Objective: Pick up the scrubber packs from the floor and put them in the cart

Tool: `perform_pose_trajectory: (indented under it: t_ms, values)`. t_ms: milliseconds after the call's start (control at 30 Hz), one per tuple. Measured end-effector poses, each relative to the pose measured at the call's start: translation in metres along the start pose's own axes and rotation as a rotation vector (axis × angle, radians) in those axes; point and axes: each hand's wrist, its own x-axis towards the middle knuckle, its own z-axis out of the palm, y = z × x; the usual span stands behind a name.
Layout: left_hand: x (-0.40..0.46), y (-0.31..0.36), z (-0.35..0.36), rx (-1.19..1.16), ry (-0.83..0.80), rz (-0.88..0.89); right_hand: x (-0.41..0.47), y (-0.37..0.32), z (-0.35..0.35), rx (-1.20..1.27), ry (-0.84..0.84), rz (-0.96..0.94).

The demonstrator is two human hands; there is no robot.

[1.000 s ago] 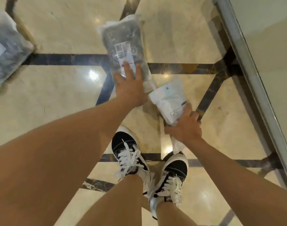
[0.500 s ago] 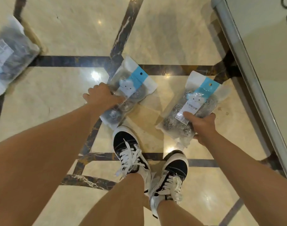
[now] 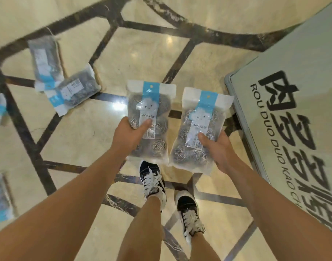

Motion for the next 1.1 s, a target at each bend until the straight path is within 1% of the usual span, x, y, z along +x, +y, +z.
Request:
perform_pose_trajectory:
  t_ms: [133, 267, 333, 400, 533, 667, 767, 867, 1000, 1100]
  values:
    - [-0.081, 0.046, -0.068, -0.165, 0.073, 0.051, -0.079, -0.093, -0.002, -0.153, -0.126, -0.114]
    - [-0.183, 0.086, -0.139, -0.342, 0.197, 0.030, -0.183, -0.172, 0.007, -0.214, -0.230, -0.225]
    - [-0.239, 0.106, -0.171, -0.401, 0.267, 0.056, -0.240, -0.200, 0.011, -0.222, -0.281, -0.286]
    - [-0.297, 0.119, -0.200, -0.464, 0.341, 0.035, -0.299, -0.223, 0.014, -0.236, -0.331, -0.344]
    - [-0.413, 0.134, -0.250, -0.538, 0.459, 0.029, -0.405, -0.250, 0.021, -0.282, -0.383, -0.440]
    - [-0.519, 0.124, -0.288, -0.582, 0.586, -0.045, -0.493, -0.261, 0.035, -0.387, -0.473, -0.549]
    - [-0.581, 0.095, -0.304, -0.624, 0.707, -0.093, -0.546, -0.260, 0.054, -0.448, -0.545, -0.627]
    - [-0.641, 0.065, -0.310, -0.722, 0.839, -0.141, -0.591, -0.249, 0.079, -0.558, -0.671, -0.701]
    - [-0.713, 0.005, -0.300, -0.895, 0.957, -0.201, -0.652, -0.211, 0.118, -0.694, -0.886, -0.743]
    - [-0.772, -0.058, -0.282, -1.053, 1.104, -0.291, -0.699, -0.154, 0.155, -0.851, -1.005, -0.768]
